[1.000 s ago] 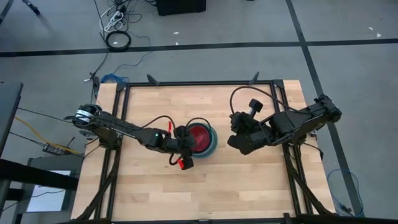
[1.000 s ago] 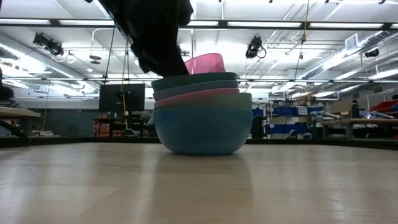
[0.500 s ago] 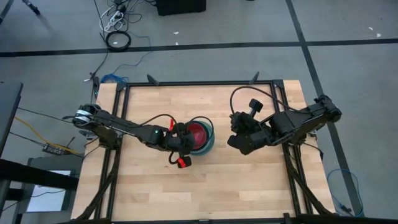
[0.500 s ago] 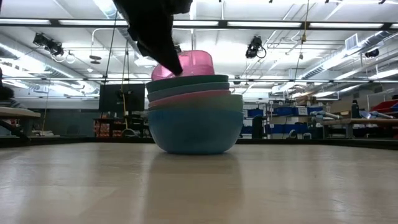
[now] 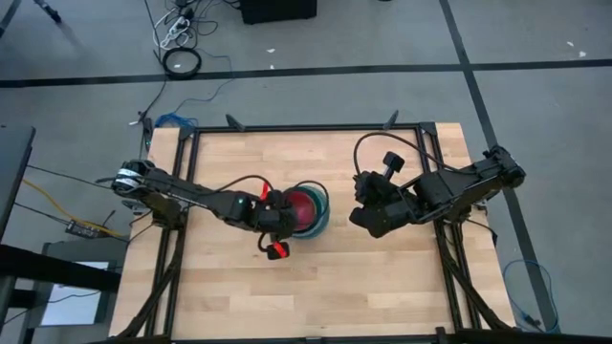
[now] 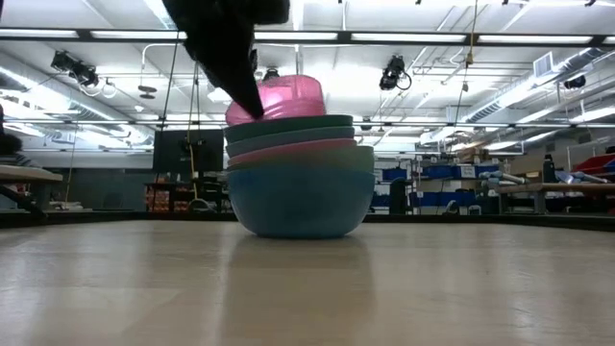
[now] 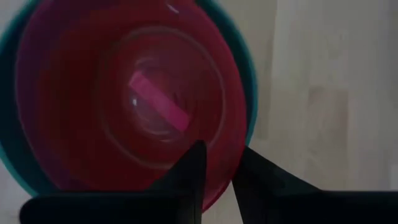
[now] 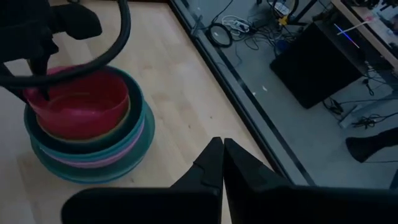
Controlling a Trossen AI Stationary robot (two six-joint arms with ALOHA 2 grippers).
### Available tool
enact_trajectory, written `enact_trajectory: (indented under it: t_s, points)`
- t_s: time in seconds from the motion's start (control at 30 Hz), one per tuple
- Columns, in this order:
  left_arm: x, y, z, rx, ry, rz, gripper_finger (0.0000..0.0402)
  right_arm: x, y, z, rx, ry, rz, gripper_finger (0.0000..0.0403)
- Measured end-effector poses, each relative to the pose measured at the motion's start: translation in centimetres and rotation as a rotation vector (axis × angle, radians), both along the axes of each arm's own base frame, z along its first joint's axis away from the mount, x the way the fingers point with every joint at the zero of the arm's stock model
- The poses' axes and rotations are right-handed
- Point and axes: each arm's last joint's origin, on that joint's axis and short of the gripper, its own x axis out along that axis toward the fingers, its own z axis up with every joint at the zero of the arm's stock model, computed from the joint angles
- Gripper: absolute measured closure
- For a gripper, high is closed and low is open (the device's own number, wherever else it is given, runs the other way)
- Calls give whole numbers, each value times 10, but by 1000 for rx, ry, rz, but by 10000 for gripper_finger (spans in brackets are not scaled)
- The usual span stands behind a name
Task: Nest bowls inside each other
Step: Stack the red bowl on top of the yellow bowl, then return to Home Position
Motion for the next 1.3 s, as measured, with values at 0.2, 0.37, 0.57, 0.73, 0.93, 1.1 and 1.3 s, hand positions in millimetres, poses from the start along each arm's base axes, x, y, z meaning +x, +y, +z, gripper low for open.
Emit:
enact_trajectory:
  t_s: [0.2,0.37,0.57,0.73,0.93,1.1,1.3]
  points:
    - [6,-2,18,3,-56,-24,299,0,0,0,-2,4,4,398]
    - [7,-2,30,16,-67,-18,251,-1,0,-1,13,10,1,364]
    - [-15,-1,47,129,36,72,194,-33,-12,-2,-40,-7,-170,340]
    - [-55,-9,72,210,-121,144,177,-78,-7,-21,24,-160,-92,351]
    - [-115,-11,99,187,-425,168,178,-128,4,-58,105,-337,102,354]
    - [-161,-7,91,113,-633,104,178,-152,12,-95,100,-474,249,355]
    - [-194,4,55,47,-814,39,178,-163,13,-132,171,-588,282,355]
